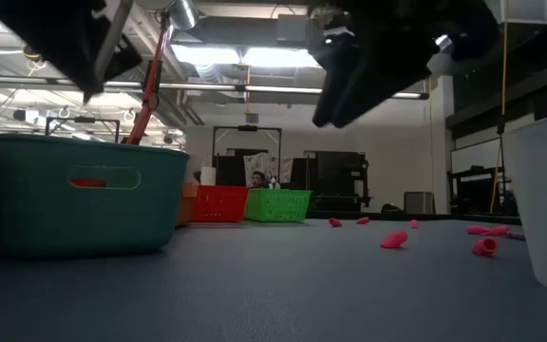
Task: Sort crayons
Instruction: Put the gray crayon into the light green bin
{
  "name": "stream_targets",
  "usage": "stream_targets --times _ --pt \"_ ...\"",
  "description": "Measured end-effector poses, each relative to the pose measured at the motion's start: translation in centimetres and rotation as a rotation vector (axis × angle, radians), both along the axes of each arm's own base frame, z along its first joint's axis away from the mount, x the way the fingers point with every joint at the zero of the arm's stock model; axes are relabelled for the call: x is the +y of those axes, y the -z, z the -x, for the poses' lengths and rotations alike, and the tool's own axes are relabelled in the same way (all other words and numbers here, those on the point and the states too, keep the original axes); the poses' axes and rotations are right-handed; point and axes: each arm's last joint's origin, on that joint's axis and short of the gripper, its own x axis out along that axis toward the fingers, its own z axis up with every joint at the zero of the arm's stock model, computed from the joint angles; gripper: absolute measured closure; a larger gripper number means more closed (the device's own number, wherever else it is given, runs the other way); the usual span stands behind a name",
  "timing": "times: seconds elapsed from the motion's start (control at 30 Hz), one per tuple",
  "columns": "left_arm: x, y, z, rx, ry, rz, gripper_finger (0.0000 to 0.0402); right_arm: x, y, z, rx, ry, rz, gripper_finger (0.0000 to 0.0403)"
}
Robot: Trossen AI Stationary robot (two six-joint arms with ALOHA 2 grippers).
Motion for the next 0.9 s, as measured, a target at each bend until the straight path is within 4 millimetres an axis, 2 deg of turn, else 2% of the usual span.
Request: stream_targets --times 0.3,0.57,0.8,0.9 --pt "-0.4 2.7 -1.1 0.094 -0.002 -0.062 0.0376 -0.2 0.4 0.6 0.081 0.051 -0.007 0.0259" --pt "0.3 3.1 -1.7 0.11 -0.036 -0.067 0.0376 -0.4 0.8 1.3 0.158 0.054 0.019 0.0259" --pt "1.3 3.2 -2.0 0.12 -0.076 -0.065 0.0374 -1.1 -0.4 3.6 0.276 0.145 0.015 0.0259" --pt "1.5 3.2 -2.0 0.125 -0.112 -0.049 0.0359 -1.6 -1.3 4.9 0.328 0.194 0.013 0.0259"
